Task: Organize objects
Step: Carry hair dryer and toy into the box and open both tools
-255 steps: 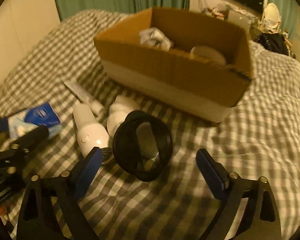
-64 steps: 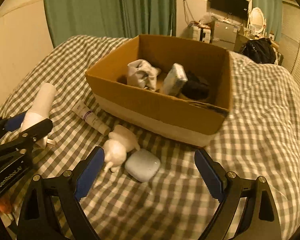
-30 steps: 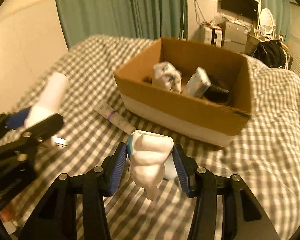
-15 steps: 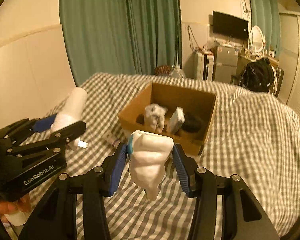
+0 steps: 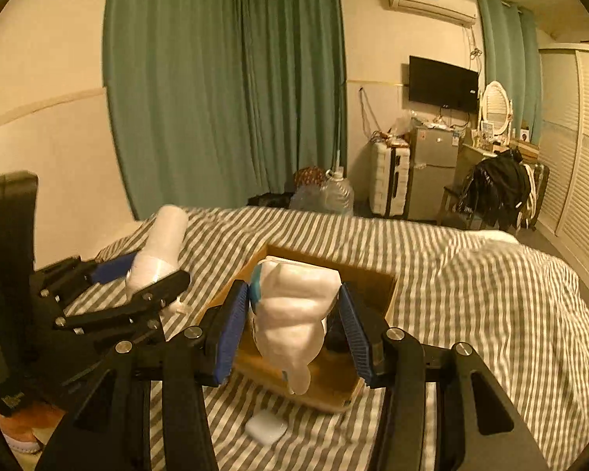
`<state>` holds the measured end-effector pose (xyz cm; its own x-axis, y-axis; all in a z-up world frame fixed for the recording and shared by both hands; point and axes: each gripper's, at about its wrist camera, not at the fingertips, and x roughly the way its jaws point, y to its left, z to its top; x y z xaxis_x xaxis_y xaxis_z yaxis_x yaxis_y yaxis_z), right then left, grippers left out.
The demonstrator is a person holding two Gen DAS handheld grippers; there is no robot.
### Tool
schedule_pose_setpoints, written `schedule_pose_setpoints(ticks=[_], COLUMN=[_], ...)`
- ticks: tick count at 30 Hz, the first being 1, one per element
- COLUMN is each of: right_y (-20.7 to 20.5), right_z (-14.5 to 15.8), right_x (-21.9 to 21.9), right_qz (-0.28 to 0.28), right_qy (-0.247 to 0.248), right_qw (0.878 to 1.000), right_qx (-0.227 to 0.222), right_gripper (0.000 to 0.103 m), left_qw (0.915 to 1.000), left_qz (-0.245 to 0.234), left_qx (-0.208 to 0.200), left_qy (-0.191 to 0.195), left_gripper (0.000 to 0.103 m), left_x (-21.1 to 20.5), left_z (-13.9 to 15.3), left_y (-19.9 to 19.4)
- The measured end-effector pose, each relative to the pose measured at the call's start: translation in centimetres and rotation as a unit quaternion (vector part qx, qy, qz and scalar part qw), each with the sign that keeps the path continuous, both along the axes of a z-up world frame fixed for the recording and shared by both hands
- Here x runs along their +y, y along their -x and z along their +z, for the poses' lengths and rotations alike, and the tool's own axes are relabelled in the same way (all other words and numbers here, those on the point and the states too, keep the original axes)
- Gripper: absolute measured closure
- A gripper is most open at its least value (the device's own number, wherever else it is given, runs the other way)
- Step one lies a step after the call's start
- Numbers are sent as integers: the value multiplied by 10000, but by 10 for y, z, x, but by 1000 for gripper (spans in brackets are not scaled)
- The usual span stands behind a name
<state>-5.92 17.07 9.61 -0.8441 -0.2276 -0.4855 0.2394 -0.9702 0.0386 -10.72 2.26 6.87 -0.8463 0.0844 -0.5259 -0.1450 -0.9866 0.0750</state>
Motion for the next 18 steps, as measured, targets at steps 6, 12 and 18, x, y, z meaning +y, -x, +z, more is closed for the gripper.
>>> schedule_pose_setpoints(ticks=[6, 12, 18], right_y=[57, 118, 155], right_z=[3, -20, -74], right_x=[9, 14, 28], right_qz=[-106, -161, -363], right_qy=[37, 112, 190], right_qw=[9999, 9995, 9960], right_qx=[14, -262, -789], right_gripper=[56, 56, 56], left_qw=[9999, 9985, 9944], left_qz=[-160, -415, -693], left_qx=[-51, -367, -791], left_qy=[39, -37, 103], left_gripper=[52, 52, 52], left_x=[18, 24, 35], left_z=[-12, -48, -94], left_y=[54, 102, 119])
